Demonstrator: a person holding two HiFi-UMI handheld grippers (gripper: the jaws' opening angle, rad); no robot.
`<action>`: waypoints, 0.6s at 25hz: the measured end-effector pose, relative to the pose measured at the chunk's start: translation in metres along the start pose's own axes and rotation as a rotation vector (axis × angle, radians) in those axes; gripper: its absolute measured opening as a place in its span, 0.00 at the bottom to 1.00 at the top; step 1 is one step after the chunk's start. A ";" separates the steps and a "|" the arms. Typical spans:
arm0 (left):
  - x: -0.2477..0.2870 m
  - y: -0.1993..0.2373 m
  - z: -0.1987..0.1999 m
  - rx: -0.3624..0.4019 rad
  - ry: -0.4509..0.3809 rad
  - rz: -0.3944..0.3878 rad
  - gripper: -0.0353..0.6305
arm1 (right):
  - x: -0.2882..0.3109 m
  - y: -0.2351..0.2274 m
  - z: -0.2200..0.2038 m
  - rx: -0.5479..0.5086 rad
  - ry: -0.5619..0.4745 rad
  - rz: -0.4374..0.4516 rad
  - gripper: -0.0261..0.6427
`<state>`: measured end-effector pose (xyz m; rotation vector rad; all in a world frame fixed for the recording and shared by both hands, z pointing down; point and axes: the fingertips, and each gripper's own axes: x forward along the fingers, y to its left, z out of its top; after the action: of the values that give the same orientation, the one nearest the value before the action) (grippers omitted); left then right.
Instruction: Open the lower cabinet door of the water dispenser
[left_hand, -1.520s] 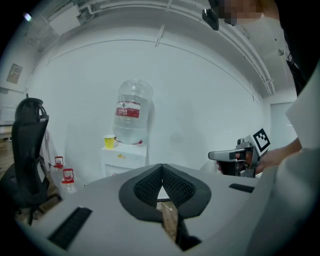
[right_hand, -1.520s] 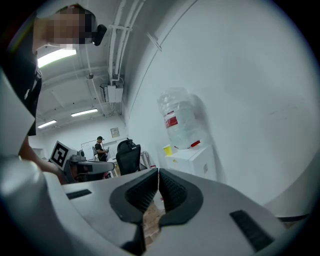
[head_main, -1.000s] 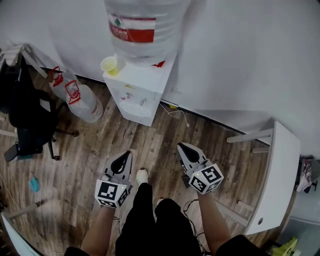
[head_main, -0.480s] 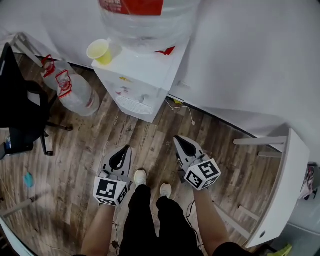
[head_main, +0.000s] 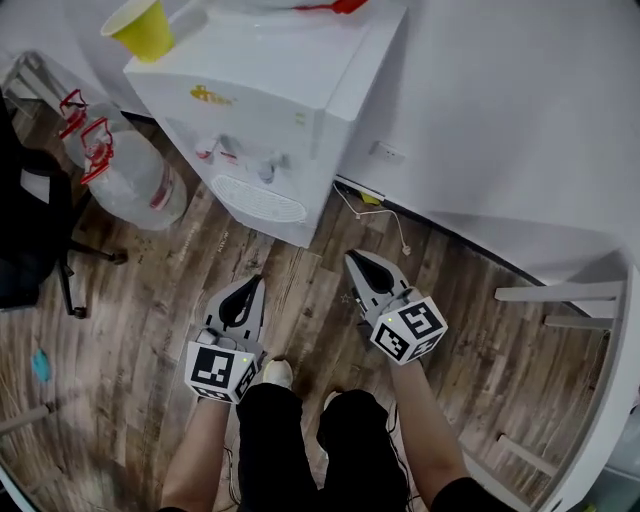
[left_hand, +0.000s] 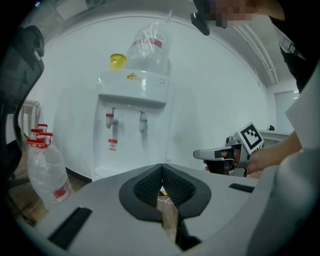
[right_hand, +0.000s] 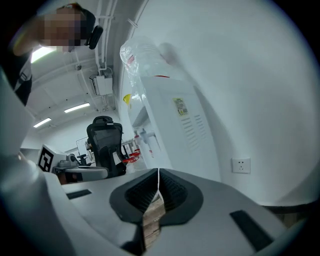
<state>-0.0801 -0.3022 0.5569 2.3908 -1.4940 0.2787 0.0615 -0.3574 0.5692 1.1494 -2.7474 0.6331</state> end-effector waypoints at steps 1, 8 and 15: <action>0.008 0.004 -0.014 0.006 -0.001 -0.001 0.07 | 0.007 -0.006 -0.011 -0.003 -0.004 0.007 0.08; 0.056 0.020 -0.081 0.063 -0.017 -0.031 0.07 | 0.042 -0.048 -0.079 -0.054 -0.019 0.012 0.08; 0.090 0.039 -0.117 0.083 -0.059 -0.026 0.07 | 0.074 -0.074 -0.114 -0.139 -0.040 0.032 0.08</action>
<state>-0.0763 -0.3514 0.7013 2.5017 -1.5035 0.2721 0.0527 -0.4061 0.7157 1.1024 -2.7972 0.4189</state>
